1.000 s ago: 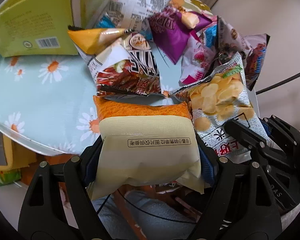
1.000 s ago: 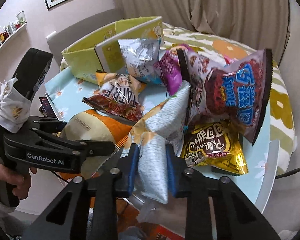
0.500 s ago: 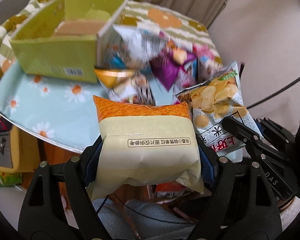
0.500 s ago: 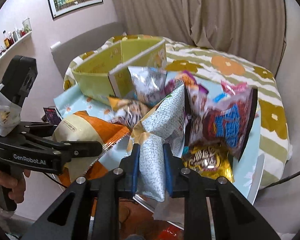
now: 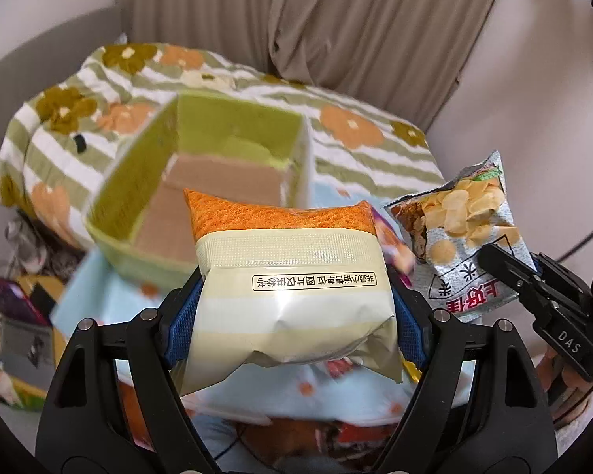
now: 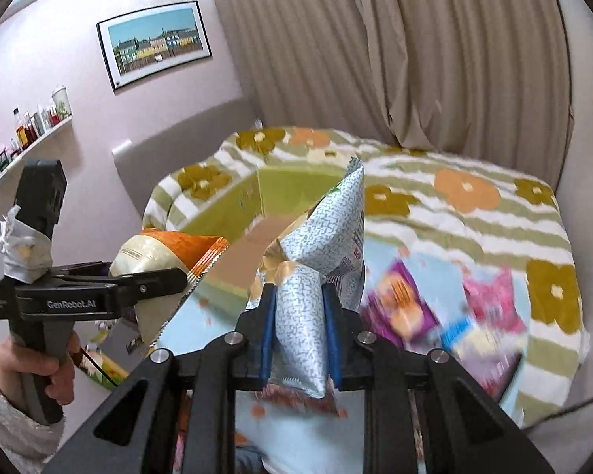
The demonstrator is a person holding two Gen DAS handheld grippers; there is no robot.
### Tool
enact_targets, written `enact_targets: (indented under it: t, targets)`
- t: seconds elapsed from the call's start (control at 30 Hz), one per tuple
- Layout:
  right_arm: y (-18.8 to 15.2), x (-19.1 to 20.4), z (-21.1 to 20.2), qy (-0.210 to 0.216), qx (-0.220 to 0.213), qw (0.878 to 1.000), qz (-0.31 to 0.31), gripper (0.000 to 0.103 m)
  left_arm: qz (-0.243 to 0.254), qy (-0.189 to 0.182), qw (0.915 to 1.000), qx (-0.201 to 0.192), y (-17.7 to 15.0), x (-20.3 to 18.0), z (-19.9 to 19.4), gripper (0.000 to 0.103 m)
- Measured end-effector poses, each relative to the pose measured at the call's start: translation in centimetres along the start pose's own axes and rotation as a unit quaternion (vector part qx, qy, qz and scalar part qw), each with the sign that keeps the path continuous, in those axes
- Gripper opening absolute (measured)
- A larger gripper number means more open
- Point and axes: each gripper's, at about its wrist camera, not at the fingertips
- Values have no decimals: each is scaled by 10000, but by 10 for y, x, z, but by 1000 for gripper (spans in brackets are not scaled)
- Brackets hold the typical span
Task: Organize snacks
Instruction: 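Carry the bread bag into the green box and open the left gripper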
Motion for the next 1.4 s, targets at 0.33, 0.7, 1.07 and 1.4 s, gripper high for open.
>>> enact_targets:
  t: [0.33, 0.7, 1.07, 1.4]
  targets:
    - [55, 37, 121, -215, -21, 9987, 452, 20, 186, -202, 9994, 216, 99, 93, 87, 79]
    - [67, 30, 219, -869, 316, 9912, 947, 20, 651, -505, 9932, 817, 137, 131, 214, 80]
    - [58, 20, 248, -1103, 700, 9854, 1088, 20, 1068, -22, 9896, 961, 126, 135, 239, 97]
    - [69, 22, 254, -894, 855, 9872, 1008, 20, 846, 308, 9919, 891, 124, 144, 196, 97]
Point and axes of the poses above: each gripper's, at about its wrist camera, not at the fingertips, and z roughly the way its jaws point, x to its left, y to its top, and after that the axes turned 12 degrees about -x, right-handed
